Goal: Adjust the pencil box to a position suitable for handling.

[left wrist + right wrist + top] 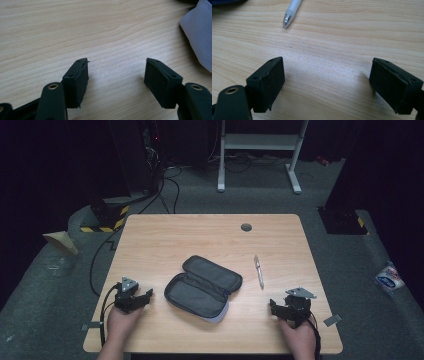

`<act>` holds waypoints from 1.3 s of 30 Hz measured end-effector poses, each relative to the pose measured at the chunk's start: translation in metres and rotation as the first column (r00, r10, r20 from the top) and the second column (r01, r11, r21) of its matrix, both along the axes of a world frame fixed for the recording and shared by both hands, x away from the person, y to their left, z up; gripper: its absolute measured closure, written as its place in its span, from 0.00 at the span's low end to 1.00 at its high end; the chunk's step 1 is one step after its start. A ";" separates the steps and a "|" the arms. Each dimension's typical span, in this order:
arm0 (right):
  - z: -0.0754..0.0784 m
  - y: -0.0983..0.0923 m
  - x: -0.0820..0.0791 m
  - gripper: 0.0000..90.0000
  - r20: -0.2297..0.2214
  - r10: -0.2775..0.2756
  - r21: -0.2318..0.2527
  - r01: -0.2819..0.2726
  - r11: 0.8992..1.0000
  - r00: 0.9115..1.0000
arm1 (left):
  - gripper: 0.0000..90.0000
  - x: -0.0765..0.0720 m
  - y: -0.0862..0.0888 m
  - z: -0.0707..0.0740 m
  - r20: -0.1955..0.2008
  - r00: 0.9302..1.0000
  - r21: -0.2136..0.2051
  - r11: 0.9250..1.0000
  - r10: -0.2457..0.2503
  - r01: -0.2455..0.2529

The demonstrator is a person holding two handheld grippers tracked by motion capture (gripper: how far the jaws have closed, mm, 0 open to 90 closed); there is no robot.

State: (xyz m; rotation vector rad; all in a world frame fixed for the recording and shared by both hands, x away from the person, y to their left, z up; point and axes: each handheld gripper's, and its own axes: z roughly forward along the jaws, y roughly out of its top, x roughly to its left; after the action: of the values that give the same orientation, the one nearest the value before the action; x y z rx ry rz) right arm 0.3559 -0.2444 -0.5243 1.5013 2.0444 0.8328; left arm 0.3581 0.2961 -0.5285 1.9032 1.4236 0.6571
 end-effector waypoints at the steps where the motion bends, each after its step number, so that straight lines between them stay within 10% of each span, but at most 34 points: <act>1: 0.000 0.000 0.000 0.14 0.000 0.000 0.000 0.000 1.000 1.000 | 0.40 0.000 0.000 0.000 0.000 1.000 0.000 1.000 0.000 0.000; 23: 0.000 0.000 0.000 0.15 0.002 0.005 0.000 -0.005 1.000 1.000 | 0.47 0.002 -0.012 0.006 -0.036 0.999 0.020 1.000 -0.023 0.024; 39: 0.000 0.000 -0.001 0.15 0.003 0.005 0.002 -0.005 1.000 1.000 | 0.49 -0.003 -0.022 0.023 0.048 0.995 -0.044 0.995 -0.086 0.088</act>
State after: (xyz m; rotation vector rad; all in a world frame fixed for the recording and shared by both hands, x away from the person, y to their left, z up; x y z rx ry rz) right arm 0.3551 -0.2448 -0.5244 1.4955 2.0465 0.8384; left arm 0.3547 0.2741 -0.5054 1.8905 1.3091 0.6173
